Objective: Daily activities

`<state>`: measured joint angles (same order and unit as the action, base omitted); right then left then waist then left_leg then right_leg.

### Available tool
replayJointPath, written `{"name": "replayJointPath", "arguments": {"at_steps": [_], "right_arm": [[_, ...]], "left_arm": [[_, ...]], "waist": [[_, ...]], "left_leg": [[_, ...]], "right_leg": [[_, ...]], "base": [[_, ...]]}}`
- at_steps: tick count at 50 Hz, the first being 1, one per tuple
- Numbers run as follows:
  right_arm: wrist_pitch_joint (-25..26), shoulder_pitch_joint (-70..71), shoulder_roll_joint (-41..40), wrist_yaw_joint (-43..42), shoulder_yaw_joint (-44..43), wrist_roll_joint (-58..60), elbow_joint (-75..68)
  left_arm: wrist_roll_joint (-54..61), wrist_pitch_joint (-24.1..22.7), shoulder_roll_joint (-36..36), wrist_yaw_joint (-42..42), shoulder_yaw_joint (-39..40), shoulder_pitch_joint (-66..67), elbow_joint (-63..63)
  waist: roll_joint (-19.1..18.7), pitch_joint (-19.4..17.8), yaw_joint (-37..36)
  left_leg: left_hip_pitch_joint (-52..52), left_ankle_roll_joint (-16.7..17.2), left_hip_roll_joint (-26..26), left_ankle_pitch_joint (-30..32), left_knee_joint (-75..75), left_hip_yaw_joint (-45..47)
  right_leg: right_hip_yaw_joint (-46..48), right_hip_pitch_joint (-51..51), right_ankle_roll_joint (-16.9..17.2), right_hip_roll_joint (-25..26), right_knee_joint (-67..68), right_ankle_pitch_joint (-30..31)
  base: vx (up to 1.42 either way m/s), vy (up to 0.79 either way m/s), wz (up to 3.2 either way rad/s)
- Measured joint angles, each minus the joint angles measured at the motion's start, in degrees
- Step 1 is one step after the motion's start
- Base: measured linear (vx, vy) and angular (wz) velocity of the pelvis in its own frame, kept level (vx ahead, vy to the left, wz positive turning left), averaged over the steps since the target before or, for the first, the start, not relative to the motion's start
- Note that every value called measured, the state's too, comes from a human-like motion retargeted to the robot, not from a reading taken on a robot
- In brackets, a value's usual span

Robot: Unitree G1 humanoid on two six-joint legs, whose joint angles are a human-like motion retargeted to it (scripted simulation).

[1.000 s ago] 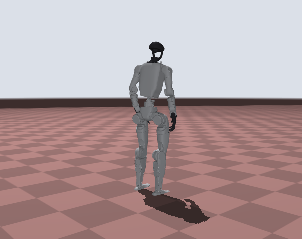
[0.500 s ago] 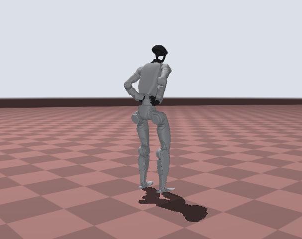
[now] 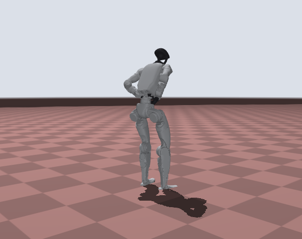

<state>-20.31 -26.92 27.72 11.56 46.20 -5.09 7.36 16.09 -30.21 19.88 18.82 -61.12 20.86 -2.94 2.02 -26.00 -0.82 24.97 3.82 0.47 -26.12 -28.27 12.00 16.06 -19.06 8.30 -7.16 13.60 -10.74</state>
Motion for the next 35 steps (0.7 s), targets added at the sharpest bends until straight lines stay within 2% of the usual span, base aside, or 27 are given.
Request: {"name": "replayJointPath", "arguments": {"at_steps": [15,35], "right_arm": [[-3.5,0.7,0.1,-7.5,1.1,4.4,2.3],[-7.4,-0.2,-2.7,-15.1,0.9,8.0,3.5]], "left_arm": [[-0.3,-2.9,1.3,-2.9,0.8,-0.8,-3.8],[-2.4,-4.5,4.7,-4.6,4.4,0.0,-7.2]], "waist": [[-0.1,-2.8,-2.8],[-0.9,-3.1,-5.3]], "left_leg": [[0.4,-1.2,-1.8,0.8,0.1,-1.6],[-1.7,-1.3,-5.1,4.6,7.4,-3.3]], "right_leg": [[2.9,0.6,0.7,-1.6,-1.2,0.7],[9.7,0.7,1.8,-4.8,-2.2,1.2]], "base": [[0.00,0.00,0.00],[0.00,0.00,0.00]]}}
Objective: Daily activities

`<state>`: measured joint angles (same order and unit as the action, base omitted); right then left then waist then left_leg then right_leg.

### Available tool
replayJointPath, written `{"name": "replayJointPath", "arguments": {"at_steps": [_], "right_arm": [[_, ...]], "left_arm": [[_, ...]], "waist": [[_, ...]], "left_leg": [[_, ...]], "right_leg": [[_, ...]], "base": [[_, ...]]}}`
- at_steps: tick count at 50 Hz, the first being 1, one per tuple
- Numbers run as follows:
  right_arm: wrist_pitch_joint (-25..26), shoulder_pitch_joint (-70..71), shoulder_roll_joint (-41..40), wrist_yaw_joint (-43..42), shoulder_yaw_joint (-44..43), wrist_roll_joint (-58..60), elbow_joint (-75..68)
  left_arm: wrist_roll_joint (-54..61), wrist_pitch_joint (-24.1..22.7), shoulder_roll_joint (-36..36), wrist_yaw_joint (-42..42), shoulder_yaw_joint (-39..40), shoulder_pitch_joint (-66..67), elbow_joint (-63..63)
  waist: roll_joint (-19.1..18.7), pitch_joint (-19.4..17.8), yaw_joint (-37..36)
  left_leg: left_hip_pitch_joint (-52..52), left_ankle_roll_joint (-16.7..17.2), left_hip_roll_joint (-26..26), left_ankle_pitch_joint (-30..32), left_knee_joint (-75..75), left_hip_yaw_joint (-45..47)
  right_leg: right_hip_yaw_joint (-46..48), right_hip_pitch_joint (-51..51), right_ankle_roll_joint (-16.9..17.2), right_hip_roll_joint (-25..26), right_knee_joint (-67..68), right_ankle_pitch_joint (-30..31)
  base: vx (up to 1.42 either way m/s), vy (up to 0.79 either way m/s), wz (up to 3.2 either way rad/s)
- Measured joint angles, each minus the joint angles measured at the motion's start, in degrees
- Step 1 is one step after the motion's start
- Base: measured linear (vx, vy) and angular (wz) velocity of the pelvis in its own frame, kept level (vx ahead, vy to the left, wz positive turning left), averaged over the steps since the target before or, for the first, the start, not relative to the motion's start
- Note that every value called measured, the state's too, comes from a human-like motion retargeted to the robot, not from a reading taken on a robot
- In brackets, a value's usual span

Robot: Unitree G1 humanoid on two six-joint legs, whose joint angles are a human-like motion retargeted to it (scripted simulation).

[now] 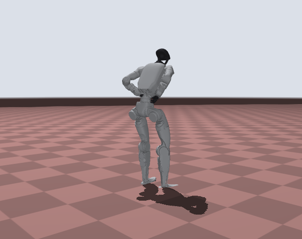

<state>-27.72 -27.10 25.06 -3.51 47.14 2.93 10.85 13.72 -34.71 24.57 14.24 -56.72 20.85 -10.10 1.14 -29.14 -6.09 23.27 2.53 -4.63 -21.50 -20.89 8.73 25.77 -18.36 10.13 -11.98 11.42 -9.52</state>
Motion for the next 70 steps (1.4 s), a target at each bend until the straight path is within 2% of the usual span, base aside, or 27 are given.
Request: {"name": "replayJointPath", "arguments": {"at_steps": [13,20,25,30,32,35,38,43,48,54,60,65,70], "right_arm": [[0.1,-2.3,0.1,-2.7,-3.3,2.4,-1.4],[1.3,-5.0,0.4,-5.6,-9.2,4.0,-1.5],[2.5,-6.8,0.6,-5.3,-12.7,3.7,-1.8],[3.8,-8.5,1.3,-2.4,-14.8,2.6,-1.6],[4.7,-8.3,2.2,0.1,-16.0,1.0,-0.7],[6.2,-8.1,3.2,3.5,-17.5,-1.1,0.3],[7.9,-7.9,3.4,6.2,-19.0,-3.1,0.8],[10.0,-7.0,2.4,10.0,-23.0,-5.5,0.3],[10.6,-6.3,0.2,10.5,-28.9,-4.3,-2.4],[11.3,-2.9,-3.0,4.5,-37.0,-0.5,-9.8],[11.6,3.0,-5.2,-7.1,-43.8,2.3,-19.3],[13.2,10.0,-6.7,-15.4,-47.7,2.1,-31.7],[14.6,16.7,-8.2,-20.2,-50.2,-1.1,-45.8]], "left_arm": [[-0.5,4.2,2.6,2.9,3.5,3.2,1.2],[0.4,8.7,1.2,5.2,7.0,6.2,4.5],[2.4,12.3,0.2,7.7,9.1,8.3,6.6],[5.7,16.0,-1.1,11.7,10.7,11.3,7.9],[8.3,18.3,-1.2,15.2,12.3,11.6,7.6],[11.3,21.6,-1.6,20.1,14.1,12.5,7.3],[13.2,25.1,-2.4,24.6,15.8,13.0,7.8],[14.6,29.8,-3.6,29.5,19.5,11.7,10.1],[12.0,31.1,-2.7,30.8,24.5,8.3,12.1],[6.7,28.6,1.5,24.5,33.5,-1.6,13.2],[3.2,23.4,2.8,5.4,45.2,-14.4,19.1],[-1.0,21.9,0.1,-10.6,52.7,-24.1,32.5],[-3.2,23.1,-4.6,-19.1,56.5,-29.0,49.6]], "waist": [[-2.0,0.4,1.7],[-3.5,3.2,4.2],[-5.2,5.5,5.8],[-6.9,7.1,6.2],[-8.2,6.5,6.5],[-10.0,6.3,6.9],[-11.2,6.5,6.3],[-10.5,8.3,6.5],[-8.6,11.6,10.5],[-6.6,15.5,15.6],[-6.0,18.7,17.8],[-5.6,21.2,18.1],[-5.4,23.0,18.0]], "left_leg": [[-7.8,0.4,-2.4,1.5,8.8,-1.0],[-13.4,0.3,-3.1,0.7,14.2,-2.7],[-16.5,0.2,-2.3,-2.2,14.4,-3.5],[-18.7,-1.9,-2.2,-12.8,1.2,-7.4],[-17.5,-1.5,0.2,-16.3,-10.1,-4.8],[-15.0,-0.7,5.2,-16.4,-25.9,-0.1],[-10.2,-1.0,7.6,-17.5,-32.0,-0.8],[-6.1,-2.3,7.0,-17.6,-23.1,-3.6],[-8.6,-3.0,5.8,-14.4,-11.3,-4.8],[-14.6,-4.0,5.4,-13.7,-4.7,-1.9],[-20.7,-3.5,5.1,-12.9,0.4,-0.5],[-25.4,-2.8,4.6,-12.4,3.7,0.0],[-28.2,-2.0,4.3,-12.2,5.5,0.1]], "right_leg": [[2.0,1.7,-1.2,-2.9,4.0,-5.7],[-1.1,2.9,-2.5,-2.4,5.2,-11.2],[-3.3,4.9,-4.2,-0.6,5.3,-14.4],[-6.7,7.4,-5.9,1.9,6.0,-16.0],[-7.7,9.6,-6.8,3.9,5.5,-16.4],[-9.4,12.1,-7.8,6.8,5.0,-16.6],[-12.7,13.7,-7.8,9.4,3.9,-15.9],[-19.4,15.1,-6.0,11.1,1.1,-13.3],[-25.1,15.3,-5.1,11.9,1.7,-12.9],[-27.8,15.7,-6.5,11.7,3.7,-13.6],[-26.3,19.3,-7.8,11.6,1.9,-12.4],[-26.0,24.2,-8.3,11.3,-2.2,-11.4],[-26.0,28.2,-8.1,11.1,-6.4,-9.9]], "base": [[0.08,-0.02,0.05],[0.21,-0.07,0.08],[0.26,-0.10,-0.07],[0.26,-0.12,-0.42],[0.24,-0.10,-0.42],[0.22,-0.08,-0.55],[0.21,-0.04,-0.98],[0.20,0.02,-1.23],[0.17,0.05,-1.00],[0.16,0.03,-0.52],[0.15,0.01,-0.16],[0.12,0.02,-0.06],[0.06,0.03,0.00]]}}
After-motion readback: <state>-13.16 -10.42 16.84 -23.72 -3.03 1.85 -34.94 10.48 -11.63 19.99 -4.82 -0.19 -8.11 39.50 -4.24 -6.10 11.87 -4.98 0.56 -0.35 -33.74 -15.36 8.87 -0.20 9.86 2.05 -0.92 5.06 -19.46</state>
